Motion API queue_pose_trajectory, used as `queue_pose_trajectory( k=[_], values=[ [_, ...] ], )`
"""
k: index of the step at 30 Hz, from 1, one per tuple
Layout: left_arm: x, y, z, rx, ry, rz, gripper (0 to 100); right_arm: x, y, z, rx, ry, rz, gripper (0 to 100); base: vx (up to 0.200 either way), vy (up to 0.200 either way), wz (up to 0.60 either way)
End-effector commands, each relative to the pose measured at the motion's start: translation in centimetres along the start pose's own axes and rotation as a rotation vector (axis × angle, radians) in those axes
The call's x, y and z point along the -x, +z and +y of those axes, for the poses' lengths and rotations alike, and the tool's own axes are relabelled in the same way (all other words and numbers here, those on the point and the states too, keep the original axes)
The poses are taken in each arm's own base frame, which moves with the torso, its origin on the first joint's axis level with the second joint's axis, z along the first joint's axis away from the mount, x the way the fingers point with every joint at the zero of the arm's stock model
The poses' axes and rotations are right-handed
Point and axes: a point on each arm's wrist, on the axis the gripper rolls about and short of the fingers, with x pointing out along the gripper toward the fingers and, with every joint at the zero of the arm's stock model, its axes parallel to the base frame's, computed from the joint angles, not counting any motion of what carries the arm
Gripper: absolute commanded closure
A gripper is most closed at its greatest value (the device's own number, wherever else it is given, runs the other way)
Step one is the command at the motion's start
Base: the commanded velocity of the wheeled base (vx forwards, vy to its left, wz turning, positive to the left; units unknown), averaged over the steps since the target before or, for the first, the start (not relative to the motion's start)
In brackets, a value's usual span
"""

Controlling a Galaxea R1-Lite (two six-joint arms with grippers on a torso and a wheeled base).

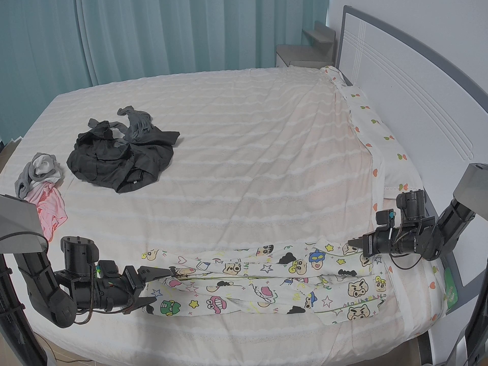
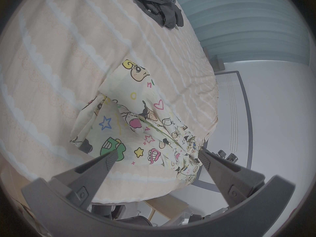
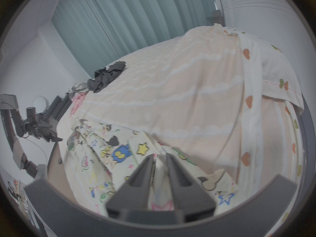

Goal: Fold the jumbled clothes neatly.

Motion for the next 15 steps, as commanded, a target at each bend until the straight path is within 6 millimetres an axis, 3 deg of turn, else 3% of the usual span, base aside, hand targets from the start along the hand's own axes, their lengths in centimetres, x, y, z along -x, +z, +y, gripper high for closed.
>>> queue_pose_trajectory(
  k=[1, 8, 12, 15],
  values=[
    [-0.1, 0.0, 0.0, 0.001, 0.0, 0.001, 0, -0.3, -0.3, -0.3, -0.022, -0.011, 0.012, 0, 0.0, 0.0, 0.0],
    [-0.1, 0.0, 0.0, 0.001, 0.007, -0.009, 0, 2.5, 1.0, -1.1, -0.08, -0.05, -0.12, 0, 0.0, 0.0, 0.0],
    [-0.1, 0.0, 0.1, 0.001, 0.01, -0.007, 0, 4.4, 2.0, 0.5, -0.096, -0.022, -0.233, 0, 0.0, 0.0, 0.0],
    [-0.2, 0.0, 0.1, -0.009, 0.008, -0.007, 0, 4.6, 1.5, 2.8, -0.115, 0.04, -0.219, 0, 0.0, 0.0, 0.0]
  ],
)
